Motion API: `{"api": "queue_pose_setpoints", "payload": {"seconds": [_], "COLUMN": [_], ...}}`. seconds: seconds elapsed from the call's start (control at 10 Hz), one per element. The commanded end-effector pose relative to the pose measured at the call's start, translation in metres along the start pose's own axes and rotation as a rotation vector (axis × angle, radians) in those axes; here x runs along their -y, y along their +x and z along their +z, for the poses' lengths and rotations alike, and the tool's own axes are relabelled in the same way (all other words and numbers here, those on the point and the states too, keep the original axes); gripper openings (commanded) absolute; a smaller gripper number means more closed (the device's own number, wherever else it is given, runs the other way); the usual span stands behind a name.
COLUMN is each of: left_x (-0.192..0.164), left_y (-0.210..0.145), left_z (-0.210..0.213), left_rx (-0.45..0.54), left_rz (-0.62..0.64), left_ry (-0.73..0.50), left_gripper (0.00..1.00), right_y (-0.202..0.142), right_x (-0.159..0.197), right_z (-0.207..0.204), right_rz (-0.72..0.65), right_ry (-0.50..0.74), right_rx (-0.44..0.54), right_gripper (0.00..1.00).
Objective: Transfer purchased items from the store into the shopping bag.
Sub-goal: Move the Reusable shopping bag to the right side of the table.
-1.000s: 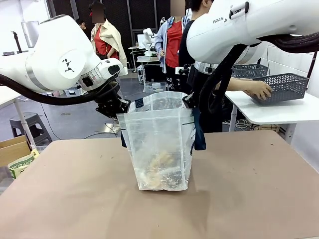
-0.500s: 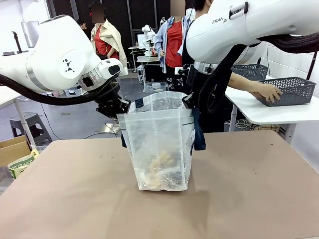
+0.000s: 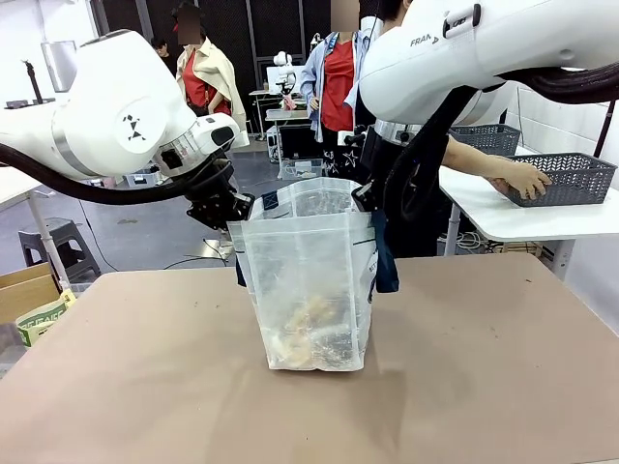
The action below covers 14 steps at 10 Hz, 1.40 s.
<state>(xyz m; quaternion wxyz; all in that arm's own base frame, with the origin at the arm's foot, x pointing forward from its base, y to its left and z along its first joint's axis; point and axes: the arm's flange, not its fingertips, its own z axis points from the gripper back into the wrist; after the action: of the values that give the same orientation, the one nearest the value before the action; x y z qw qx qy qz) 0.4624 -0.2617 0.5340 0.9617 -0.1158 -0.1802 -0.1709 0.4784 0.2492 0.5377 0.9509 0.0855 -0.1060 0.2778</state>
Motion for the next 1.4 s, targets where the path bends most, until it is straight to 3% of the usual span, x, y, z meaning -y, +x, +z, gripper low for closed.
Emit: {"api": "queue_pose_setpoints", "payload": {"seconds": [0.0, 0.2, 0.4, 0.8, 1.1, 1.2, 1.3], "left_x": [-0.005, -0.022, -0.03, -0.057, -0.075, -0.059, -0.059], "left_y": [0.003, 0.004, 0.005, 0.008, 0.013, 0.016, 0.016], "left_z": [0.013, 0.03, 0.037, 0.047, 0.054, 0.044, 0.044], "left_rx": [0.036, 0.057, 0.15, 0.252, 0.24, 0.227, 0.227], "left_rz": [0.021, 0.005, 0.007, -0.035, -0.221, -0.062, -0.062], "left_ry": [0.0, -0.016, -0.039, -0.028, -0.042, 0.005, 0.005], "left_gripper": [0.0, 0.0, 0.0, 0.0, 0.0, 0.0, 0.0], "right_y": [0.005, 0.02, 0.032, 0.053, 0.054, 0.048, 0.048], "right_x": [-0.007, -0.022, -0.032, -0.042, -0.039, -0.037, -0.037], "right_z": [0.002, 0.006, 0.007, -0.001, -0.002, -0.009, -0.009], "right_rz": [-0.074, -0.206, -0.315, -0.351, -0.335, -0.351, -0.351], "right_ry": [0.057, 0.1, 0.12, 0.049, 0.022, 0.059, 0.059], "right_rx": [0.023, 0.058, 0.06, -0.014, -0.11, -0.027, -0.027], "right_gripper": [0.0, 0.0, 0.0, 0.0, 0.0, 0.0, 0.0]}}
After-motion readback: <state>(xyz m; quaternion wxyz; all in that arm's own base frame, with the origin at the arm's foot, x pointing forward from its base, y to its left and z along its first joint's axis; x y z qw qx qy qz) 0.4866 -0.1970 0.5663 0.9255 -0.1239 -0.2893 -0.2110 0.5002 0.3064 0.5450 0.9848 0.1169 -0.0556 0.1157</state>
